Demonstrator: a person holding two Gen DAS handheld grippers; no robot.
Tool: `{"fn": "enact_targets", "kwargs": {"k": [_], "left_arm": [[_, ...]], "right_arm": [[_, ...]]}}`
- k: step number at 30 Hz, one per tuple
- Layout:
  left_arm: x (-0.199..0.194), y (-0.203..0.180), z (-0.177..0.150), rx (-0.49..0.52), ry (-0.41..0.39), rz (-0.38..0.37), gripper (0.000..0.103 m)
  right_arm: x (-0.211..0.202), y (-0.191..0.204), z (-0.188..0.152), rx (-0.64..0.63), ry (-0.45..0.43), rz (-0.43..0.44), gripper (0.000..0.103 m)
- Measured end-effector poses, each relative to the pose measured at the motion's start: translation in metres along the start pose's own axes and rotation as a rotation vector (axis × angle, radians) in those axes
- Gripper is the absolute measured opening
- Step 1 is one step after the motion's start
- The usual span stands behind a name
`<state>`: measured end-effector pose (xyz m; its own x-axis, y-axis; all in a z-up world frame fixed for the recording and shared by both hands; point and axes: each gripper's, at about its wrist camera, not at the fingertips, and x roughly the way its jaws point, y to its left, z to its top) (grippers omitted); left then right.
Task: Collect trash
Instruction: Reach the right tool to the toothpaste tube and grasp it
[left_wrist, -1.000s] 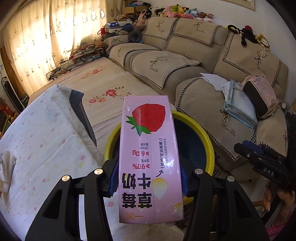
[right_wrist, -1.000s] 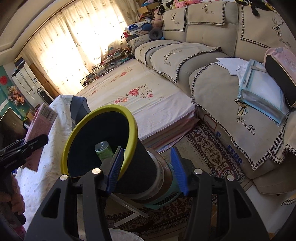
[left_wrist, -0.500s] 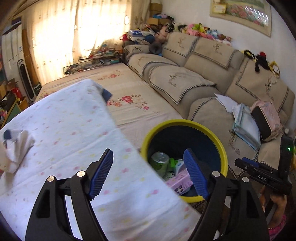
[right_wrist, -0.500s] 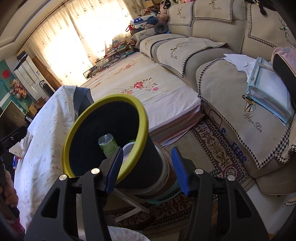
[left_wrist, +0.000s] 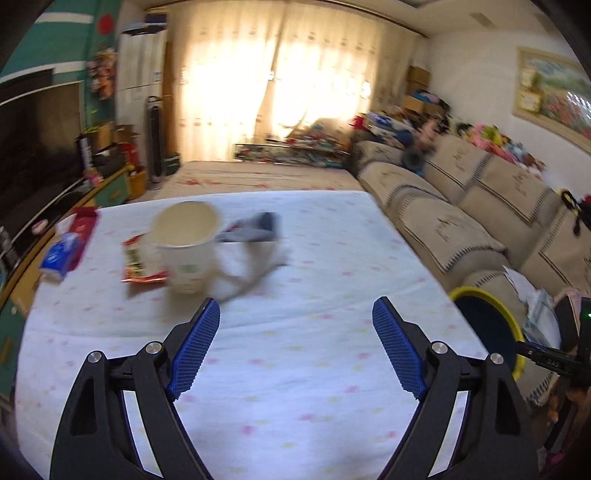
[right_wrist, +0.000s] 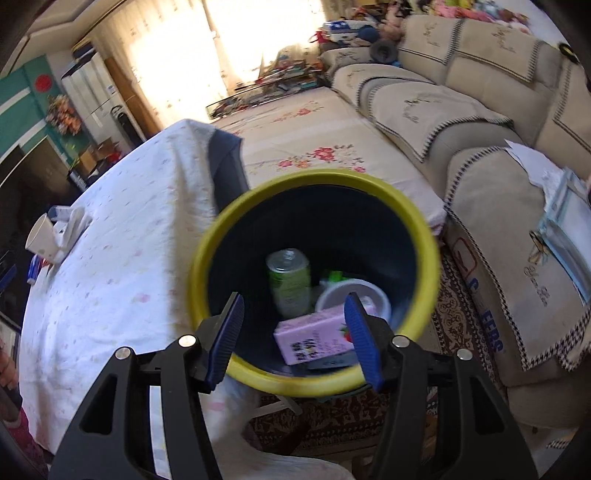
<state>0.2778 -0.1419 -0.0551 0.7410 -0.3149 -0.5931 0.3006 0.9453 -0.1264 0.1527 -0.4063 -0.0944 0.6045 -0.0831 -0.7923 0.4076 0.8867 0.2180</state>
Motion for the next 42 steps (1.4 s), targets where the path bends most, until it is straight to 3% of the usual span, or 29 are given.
{"fn": "enact_targets", "kwargs": {"k": [4,9,17,22,31,34,36,42], "left_arm": [[-0.004,0.07,-0.002,-0.081,-0.029,0.09,0.087],[0.002,0.122,-0.015,-0.118,-0.06,0.21,0.087],[0.015,0.14,-0.024,-0.162,-0.034,0.211,0.088],[0.016,0.141,-0.025,-0.173,-0.024,0.198,0.088],[0.018,0.14,-0.026,-0.173,-0.013,0.189,0.088],[0.019,0.137,-0.027,-0.168,-0.009,0.19,0.088],[0.02,0.137,-0.027,-0.161,-0.006,0.191,0.088],[0.021,0.134,-0.027,-0.144,-0.008,0.203,0.088]], "right_arm": [[0.006,0.057,0.017,-0.098,0.005,0.049,0.054],[0.017,0.143,0.034,-0.243,0.011,0.15,0.055],[0.037,0.285,0.056,-0.488,-0.02,0.293,0.055],[0.058,0.343,0.07,-0.567,-0.047,0.32,0.055],[0.098,0.375,0.091,-0.545,-0.029,0.269,0.047],[0.107,0.379,0.091,-0.547,-0.028,0.268,0.039],[0.112,0.38,0.09,-0.548,-0.02,0.267,0.022],[0.107,0.375,0.089,-0.538,-0.047,0.281,0.014]]}}
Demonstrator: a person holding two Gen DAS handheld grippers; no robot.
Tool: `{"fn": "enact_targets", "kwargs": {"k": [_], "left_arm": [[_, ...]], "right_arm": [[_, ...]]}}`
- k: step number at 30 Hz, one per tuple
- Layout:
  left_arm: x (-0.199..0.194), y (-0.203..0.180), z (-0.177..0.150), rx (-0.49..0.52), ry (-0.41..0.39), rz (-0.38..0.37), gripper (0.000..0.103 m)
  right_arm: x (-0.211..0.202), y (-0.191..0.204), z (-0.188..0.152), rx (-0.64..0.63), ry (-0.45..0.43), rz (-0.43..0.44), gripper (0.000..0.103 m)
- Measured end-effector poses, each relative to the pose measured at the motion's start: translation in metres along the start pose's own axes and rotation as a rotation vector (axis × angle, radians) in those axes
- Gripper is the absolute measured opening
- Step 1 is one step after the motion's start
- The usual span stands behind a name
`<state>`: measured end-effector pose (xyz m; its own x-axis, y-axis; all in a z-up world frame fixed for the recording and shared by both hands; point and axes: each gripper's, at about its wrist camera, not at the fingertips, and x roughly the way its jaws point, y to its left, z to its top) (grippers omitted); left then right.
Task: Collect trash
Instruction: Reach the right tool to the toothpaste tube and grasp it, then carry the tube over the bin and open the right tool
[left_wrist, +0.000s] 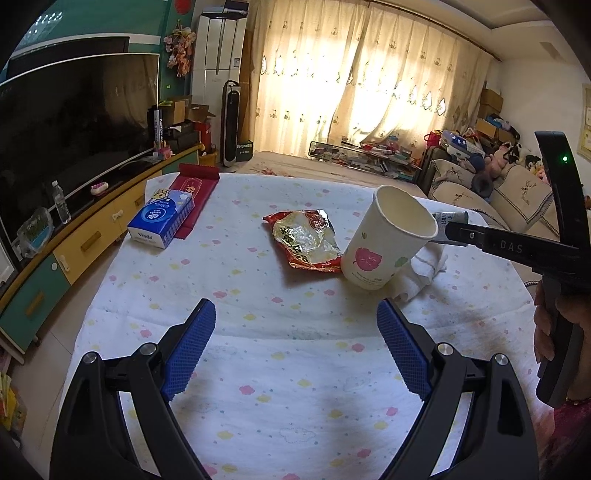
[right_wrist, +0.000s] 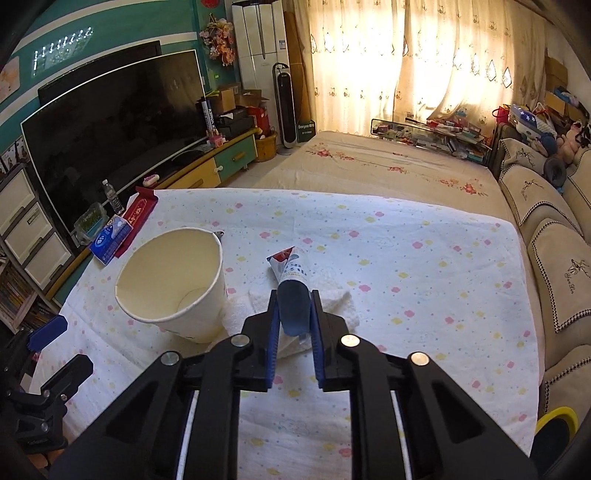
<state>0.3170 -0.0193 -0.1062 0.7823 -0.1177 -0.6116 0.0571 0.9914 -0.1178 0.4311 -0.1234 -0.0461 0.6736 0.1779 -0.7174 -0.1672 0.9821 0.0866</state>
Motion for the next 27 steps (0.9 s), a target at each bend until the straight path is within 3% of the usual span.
{"fn": "enact_targets", "kwargs": {"k": [9,17,22,27], "left_arm": [[0.0,0.001,0.0,0.008,-0.002,0.01,0.088],[0.0,0.0,-0.001,0.017,-0.002,0.015,0.088],[0.0,-0.002,-0.001,0.021,0.003,0.017,0.088],[-0.002,-0.006,-0.003,0.038,0.002,0.018,0.088]], "right_arm": [[-0.042,-0.007,-0.006,0.016,-0.051,0.005,0.014],[-0.118,-0.046,-0.057,0.081,-0.112,-0.019,0.015],[-0.167,-0.098,-0.103,0.201,-0.141,-0.093,0.015],[-0.208,-0.15,-0.155,0.325,-0.148,-0.247,0.016]]}}
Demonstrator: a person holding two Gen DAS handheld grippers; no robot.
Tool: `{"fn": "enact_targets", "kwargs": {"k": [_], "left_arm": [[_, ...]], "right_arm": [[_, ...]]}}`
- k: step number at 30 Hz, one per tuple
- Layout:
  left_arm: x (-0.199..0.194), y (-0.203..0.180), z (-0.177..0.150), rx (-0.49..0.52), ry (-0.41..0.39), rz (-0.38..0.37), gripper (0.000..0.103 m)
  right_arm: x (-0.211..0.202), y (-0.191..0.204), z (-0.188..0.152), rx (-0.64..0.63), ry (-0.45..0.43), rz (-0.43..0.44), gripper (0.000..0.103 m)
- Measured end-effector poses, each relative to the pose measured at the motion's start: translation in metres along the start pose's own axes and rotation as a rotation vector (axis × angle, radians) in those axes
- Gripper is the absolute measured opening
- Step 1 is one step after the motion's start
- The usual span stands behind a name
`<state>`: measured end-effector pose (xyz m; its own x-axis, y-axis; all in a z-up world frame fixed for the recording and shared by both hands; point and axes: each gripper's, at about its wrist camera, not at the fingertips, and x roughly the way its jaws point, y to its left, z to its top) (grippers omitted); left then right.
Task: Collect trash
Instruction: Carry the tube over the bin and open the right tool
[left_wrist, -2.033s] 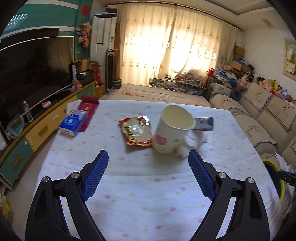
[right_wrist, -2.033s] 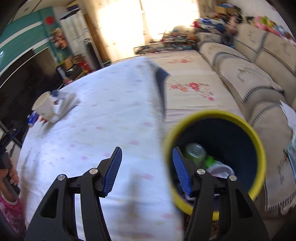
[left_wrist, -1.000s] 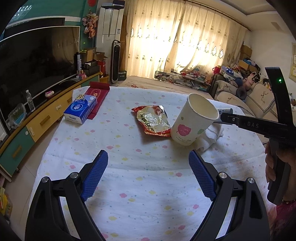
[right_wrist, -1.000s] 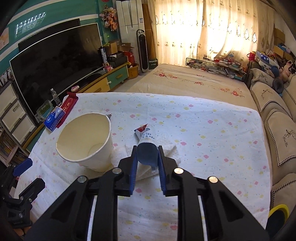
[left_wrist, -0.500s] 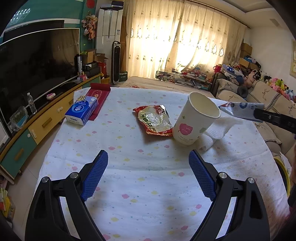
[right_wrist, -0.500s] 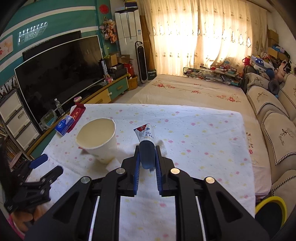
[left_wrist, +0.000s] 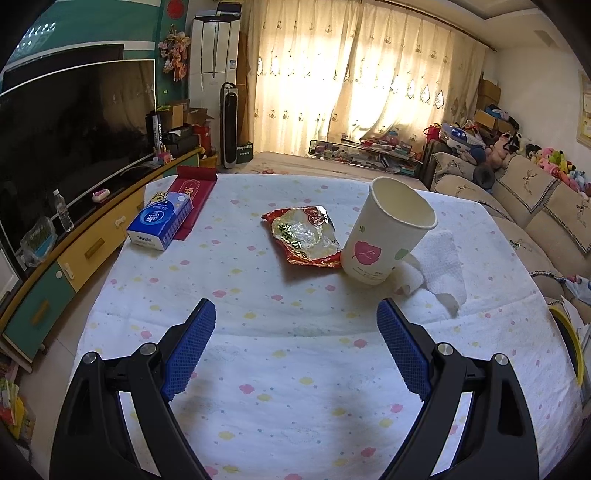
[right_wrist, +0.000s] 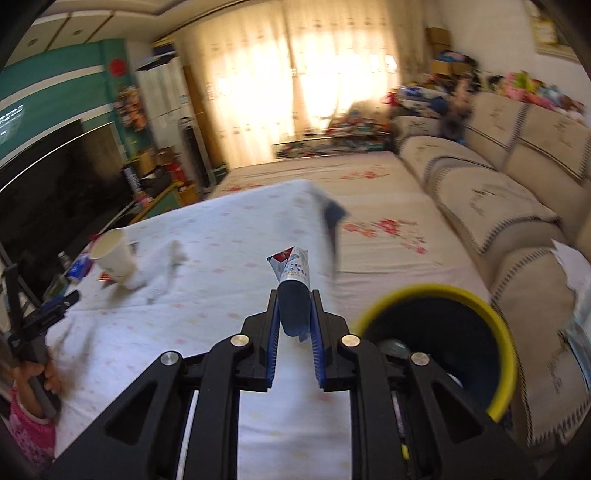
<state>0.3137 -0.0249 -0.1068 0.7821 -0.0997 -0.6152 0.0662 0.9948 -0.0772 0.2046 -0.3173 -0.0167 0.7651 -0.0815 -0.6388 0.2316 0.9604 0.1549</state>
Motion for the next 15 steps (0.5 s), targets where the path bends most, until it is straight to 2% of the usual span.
{"fn": "enact_targets", "kwargs": {"k": [5,10,12,15], "left_arm": [[0.0,-0.004,-0.001,0.017,0.002,0.003,0.088],[0.0,-0.007,-0.002,0.029,-0.004,0.007,0.088],[-0.001,-0.007,-0.001,0.03,-0.007,0.006,0.088],[-0.001,-0.007,-0.002,0.029,-0.004,0.002,0.088]], "right_arm": [[-0.004,-0.066,-0.028,0.115,0.054,-0.127,0.017],[0.011,-0.101,-0.045,0.184,0.108,-0.18,0.021],[0.016,-0.109,-0.049,0.203,0.111,-0.198,0.038],[0.021,-0.111,-0.053,0.227,0.105,-0.211,0.042]]}}
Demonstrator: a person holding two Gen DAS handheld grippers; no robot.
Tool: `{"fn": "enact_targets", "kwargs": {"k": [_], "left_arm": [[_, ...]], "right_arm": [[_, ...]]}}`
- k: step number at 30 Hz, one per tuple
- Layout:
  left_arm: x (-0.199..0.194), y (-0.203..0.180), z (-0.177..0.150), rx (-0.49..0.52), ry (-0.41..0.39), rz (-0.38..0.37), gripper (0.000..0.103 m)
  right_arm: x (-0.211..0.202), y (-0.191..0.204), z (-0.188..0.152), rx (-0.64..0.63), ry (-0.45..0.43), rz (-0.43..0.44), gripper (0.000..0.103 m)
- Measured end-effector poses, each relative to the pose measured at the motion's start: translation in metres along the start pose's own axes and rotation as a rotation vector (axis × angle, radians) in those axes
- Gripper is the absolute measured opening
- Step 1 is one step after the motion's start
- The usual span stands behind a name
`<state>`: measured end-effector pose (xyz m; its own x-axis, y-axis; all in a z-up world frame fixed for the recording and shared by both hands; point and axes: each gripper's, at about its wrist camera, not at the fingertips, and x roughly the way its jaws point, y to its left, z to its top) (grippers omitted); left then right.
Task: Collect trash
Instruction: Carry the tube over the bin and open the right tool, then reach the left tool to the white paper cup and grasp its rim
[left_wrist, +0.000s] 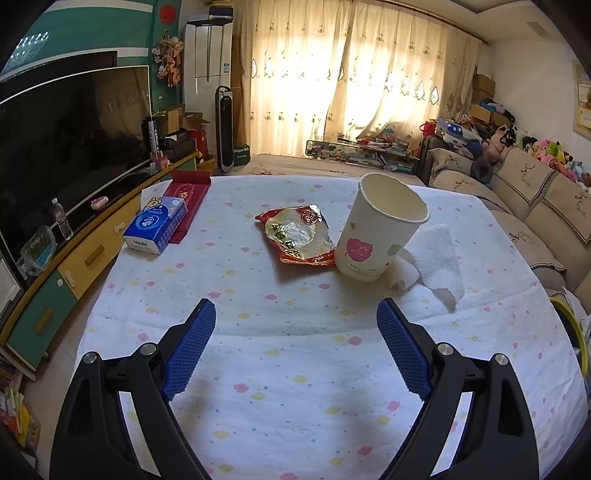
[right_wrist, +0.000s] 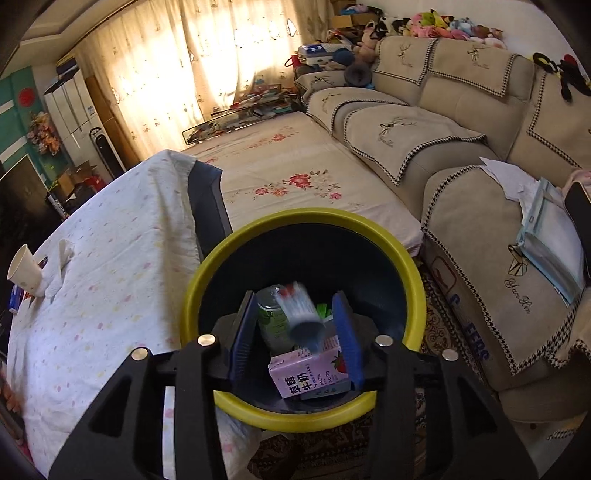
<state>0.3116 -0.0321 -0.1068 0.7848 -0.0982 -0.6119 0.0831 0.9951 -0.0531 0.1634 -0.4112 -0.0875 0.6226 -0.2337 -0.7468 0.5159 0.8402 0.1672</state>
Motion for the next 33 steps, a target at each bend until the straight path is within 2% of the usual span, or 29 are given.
{"fn": "enact_targets", "kwargs": {"k": [9,12,21,24,26,29,33], "left_arm": [[-0.005,-0.008,0.003,0.012,-0.02,-0.011,0.088],[-0.004,-0.015,0.01,0.013,0.01,-0.035,0.088],[-0.005,-0.034,0.07,0.029,-0.005,-0.065,0.086],[0.006,-0.038,0.089,0.037,0.015,-0.038,0.08],[0.02,-0.04,0.099,0.039,0.056,-0.023,0.077],[0.042,-0.044,0.105,0.056,0.115,-0.001,0.069],[0.066,-0.048,0.104,0.07,0.182,-0.014,0.06]], "right_arm": [[0.004,0.019,-0.002,-0.013,0.003,0.066,0.042],[0.005,0.026,-0.002,-0.024,0.01,0.084,0.043],[0.008,0.027,-0.01,-0.031,0.031,0.093,0.044],[0.011,0.025,-0.012,-0.024,0.038,0.098,0.044],[0.012,0.024,-0.013,-0.023,0.042,0.1,0.045],[0.012,0.021,-0.013,-0.018,0.045,0.1,0.045],[0.013,0.016,-0.013,-0.007,0.044,0.097,0.045]]}}
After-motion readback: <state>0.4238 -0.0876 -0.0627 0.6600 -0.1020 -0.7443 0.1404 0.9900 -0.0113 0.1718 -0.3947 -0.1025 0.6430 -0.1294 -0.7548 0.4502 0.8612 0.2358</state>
